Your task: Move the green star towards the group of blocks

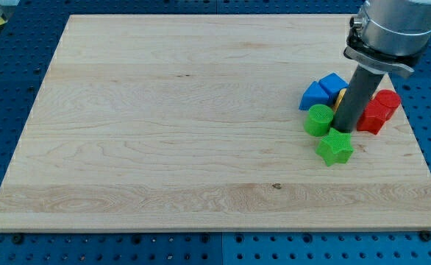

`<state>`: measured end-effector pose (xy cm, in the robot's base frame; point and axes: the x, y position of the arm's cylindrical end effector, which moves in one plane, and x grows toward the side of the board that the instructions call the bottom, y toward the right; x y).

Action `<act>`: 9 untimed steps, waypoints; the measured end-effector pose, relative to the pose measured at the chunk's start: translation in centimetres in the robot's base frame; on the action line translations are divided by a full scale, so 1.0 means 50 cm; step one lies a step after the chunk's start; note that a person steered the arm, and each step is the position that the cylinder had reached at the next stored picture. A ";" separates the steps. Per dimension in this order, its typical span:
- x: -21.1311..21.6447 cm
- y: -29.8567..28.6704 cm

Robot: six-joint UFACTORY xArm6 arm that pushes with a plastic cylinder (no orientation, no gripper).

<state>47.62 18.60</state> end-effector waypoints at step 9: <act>0.189 -0.028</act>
<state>57.08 17.18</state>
